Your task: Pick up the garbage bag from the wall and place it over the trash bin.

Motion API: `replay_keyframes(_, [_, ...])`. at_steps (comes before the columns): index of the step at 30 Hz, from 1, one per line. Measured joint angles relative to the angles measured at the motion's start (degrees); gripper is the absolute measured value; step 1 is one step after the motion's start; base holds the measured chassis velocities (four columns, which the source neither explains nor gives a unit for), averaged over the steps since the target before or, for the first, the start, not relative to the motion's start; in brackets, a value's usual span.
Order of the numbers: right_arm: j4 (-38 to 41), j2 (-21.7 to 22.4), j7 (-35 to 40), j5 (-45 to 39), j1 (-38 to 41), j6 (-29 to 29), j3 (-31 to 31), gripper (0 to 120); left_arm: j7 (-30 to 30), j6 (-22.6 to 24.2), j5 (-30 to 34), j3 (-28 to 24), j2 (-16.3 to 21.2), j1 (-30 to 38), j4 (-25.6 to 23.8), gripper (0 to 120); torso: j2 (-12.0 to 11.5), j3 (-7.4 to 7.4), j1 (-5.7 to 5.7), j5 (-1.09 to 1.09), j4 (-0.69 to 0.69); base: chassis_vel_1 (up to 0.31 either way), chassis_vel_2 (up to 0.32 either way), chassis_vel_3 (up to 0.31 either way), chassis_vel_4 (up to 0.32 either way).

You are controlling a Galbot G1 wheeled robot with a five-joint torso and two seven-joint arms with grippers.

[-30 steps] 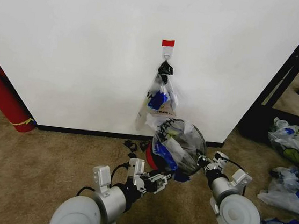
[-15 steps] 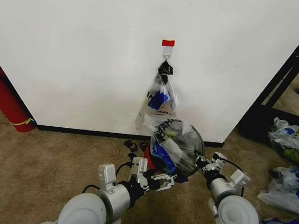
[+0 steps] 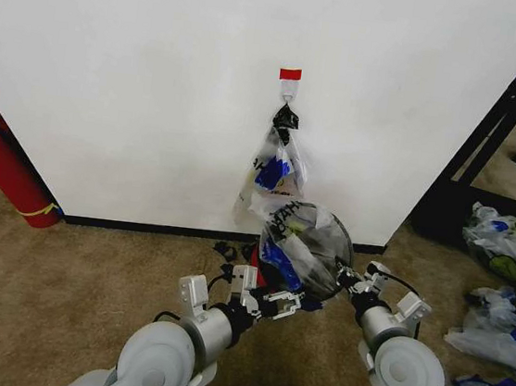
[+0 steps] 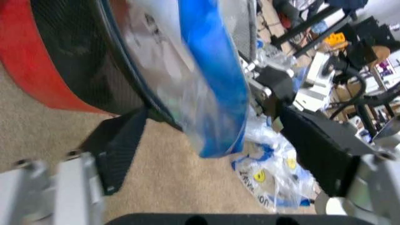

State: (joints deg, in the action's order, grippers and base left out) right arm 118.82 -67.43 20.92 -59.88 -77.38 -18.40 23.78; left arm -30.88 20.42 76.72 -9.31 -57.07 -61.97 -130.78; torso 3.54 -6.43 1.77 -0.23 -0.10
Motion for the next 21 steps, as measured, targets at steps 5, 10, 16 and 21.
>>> replay_keyframes(5, [-0.10,0.22,-0.10,-0.11,0.04,-0.02,-0.12,0,-0.38,-0.07,-0.02,-0.11,0.82,0.10,-0.63,61,0.00,0.00,0.00,0.02,0.01,0.000,0.000,0.000,0.000])
replay_keyframes(10, [-0.30,0.30,-0.21,-0.27,0.23,0.06,-0.10,0,-0.45,-0.48,0.02,0.28,1.41,0.38,-0.98,45,0.00,0.00,0.00,0.01,0.03,0.000,0.000,0.000,0.000])
replay_keyframes(16, [-0.51,0.04,-0.17,0.01,0.22,0.26,-0.08,0,-0.73,-1.08,-0.22,0.11,0.42,0.80,-0.12,27,0.00,0.00,0.00,0.01,0.01,0.000,0.000,0.000,0.000])
replay_keyframes(21, [-0.66,-0.11,-0.22,-0.12,0.02,0.22,-0.09,0,-0.45,-1.52,-1.22,0.59,1.44,-1.19,-0.95,12,0.00,0.00,0.00,0.01,0.02,0.000,0.000,0.000,0.000])
